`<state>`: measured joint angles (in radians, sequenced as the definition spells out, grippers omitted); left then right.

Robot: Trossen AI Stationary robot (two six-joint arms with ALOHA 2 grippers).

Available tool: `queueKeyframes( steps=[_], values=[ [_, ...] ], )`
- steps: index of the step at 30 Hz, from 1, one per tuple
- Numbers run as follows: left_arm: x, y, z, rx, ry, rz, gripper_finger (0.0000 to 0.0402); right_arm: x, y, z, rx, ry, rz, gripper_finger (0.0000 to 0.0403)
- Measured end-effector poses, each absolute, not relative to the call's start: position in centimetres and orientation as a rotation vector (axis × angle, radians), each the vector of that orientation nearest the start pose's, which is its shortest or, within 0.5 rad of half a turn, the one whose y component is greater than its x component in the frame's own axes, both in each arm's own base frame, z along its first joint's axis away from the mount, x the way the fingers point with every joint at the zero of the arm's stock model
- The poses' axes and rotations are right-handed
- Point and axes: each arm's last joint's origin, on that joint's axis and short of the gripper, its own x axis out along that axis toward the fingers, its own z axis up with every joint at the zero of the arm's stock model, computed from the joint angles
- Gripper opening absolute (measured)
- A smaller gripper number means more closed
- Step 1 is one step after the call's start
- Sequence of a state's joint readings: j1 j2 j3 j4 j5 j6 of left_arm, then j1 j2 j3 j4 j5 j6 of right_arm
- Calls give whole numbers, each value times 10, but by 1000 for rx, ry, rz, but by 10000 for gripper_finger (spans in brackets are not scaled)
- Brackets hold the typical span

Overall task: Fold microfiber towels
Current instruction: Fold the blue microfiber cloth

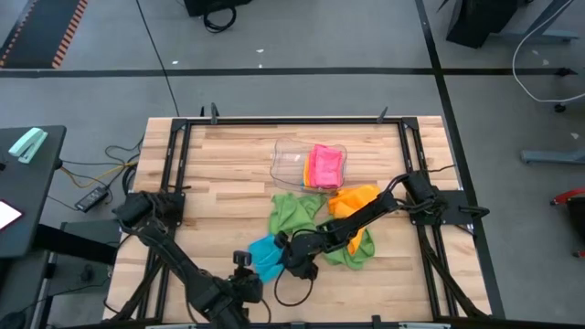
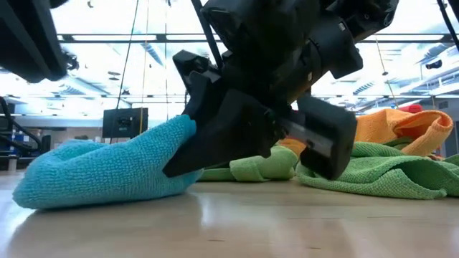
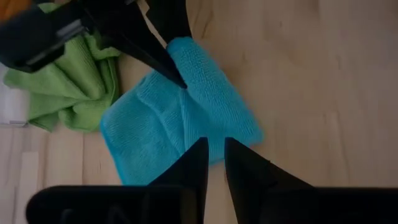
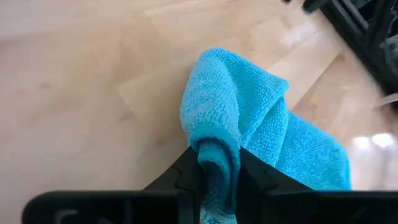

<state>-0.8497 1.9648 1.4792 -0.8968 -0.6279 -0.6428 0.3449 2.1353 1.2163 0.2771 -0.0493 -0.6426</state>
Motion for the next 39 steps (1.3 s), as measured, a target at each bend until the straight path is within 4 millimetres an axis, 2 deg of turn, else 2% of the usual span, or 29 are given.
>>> queueKeyframes(
  steps=[7,15,23,28,33,39],
  values=[
    [258,-280,200,358,996,128,53,407,152,113,-493,508,687,65],
    [260,-279,199,363,998,132,58,401,155,132,-238,544,796,63],
    [275,-278,176,364,1015,162,51,398,155,129,-28,667,766,63],
    [283,-276,165,358,1014,183,57,400,148,130,116,711,743,63],
    [293,-275,153,354,999,204,58,402,141,130,201,744,718,62],
    [295,-277,144,356,992,206,51,402,138,129,290,790,694,62]
  ],
)
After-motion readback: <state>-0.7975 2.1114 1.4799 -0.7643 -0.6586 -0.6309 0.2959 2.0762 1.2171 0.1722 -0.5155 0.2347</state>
